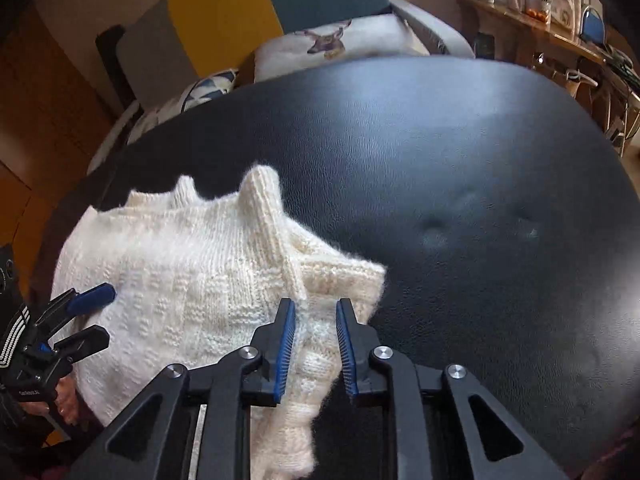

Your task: Fold clothes

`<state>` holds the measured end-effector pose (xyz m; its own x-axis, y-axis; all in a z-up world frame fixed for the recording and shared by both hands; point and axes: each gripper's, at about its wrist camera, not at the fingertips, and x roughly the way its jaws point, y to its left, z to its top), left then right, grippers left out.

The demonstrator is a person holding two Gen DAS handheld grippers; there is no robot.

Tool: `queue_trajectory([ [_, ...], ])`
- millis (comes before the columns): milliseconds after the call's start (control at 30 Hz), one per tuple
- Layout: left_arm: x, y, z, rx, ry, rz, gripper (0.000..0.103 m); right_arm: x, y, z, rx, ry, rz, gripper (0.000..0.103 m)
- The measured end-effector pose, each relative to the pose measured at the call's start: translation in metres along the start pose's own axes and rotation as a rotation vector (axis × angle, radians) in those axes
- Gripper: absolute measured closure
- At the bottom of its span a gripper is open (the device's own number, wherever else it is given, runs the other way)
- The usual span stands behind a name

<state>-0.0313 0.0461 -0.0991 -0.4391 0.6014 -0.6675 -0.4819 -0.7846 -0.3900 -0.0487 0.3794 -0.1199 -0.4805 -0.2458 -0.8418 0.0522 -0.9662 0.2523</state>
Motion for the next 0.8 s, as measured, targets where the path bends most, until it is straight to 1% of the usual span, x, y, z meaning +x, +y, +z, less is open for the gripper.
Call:
queue_trajectory([
  [67, -0.032, 0.013, -0.001, -0.021, -0.042, 0.02, 0.037, -0.013, 0.026, 0.002, -0.031, -0.06, 0.042, 0.08],
  [167, -0.091, 0.048, -0.018, -0.061, -0.106, 0.1, 0.037, -0.031, 0.066, 0.004, -0.079, -0.149, 0.104, 0.077],
  [200, -0.111, 0.06, -0.024, -0.075, -0.127, 0.128, 0.037, -0.032, 0.084, 0.005, -0.1, -0.161, 0.133, 0.077],
  [267, -0.15, 0.091, -0.044, -0.129, -0.148, 0.214, 0.037, -0.015, 0.134, 0.004, -0.15, -0.135, 0.211, 0.077],
  [333, -0.183, 0.125, -0.068, -0.197, -0.154, 0.281, 0.037, 0.009, 0.184, -0.006, -0.181, -0.098, 0.286, 0.077],
  [367, -0.196, 0.141, -0.081, -0.237, -0.155, 0.3, 0.038, 0.021, 0.207, -0.01, -0.197, -0.079, 0.31, 0.077],
  [433, -0.217, 0.166, -0.105, -0.304, -0.151, 0.294, 0.039, 0.044, 0.239, -0.017, -0.224, -0.041, 0.298, 0.077],
  [500, -0.226, 0.172, -0.122, -0.286, -0.146, 0.272, 0.041, 0.059, 0.253, -0.023, -0.232, -0.008, 0.266, 0.077],
  [567, -0.223, 0.168, -0.131, -0.243, -0.127, 0.223, 0.041, 0.069, 0.255, -0.026, -0.235, 0.022, 0.231, 0.077],
  [667, -0.203, 0.17, -0.132, -0.226, -0.094, 0.127, 0.041, 0.083, 0.25, -0.025, -0.213, 0.054, 0.191, 0.077],
  [733, -0.189, 0.175, -0.13, -0.23, -0.075, 0.07, 0.042, 0.089, 0.243, -0.025, -0.18, 0.059, 0.203, 0.077],
  [767, -0.181, 0.179, -0.129, -0.242, -0.062, 0.057, 0.042, 0.091, 0.239, -0.025, -0.162, 0.058, 0.213, 0.077],
  [800, -0.177, 0.182, -0.128, -0.251, -0.056, 0.04, 0.045, 0.093, 0.237, -0.026, -0.149, 0.057, 0.22, 0.077],
])
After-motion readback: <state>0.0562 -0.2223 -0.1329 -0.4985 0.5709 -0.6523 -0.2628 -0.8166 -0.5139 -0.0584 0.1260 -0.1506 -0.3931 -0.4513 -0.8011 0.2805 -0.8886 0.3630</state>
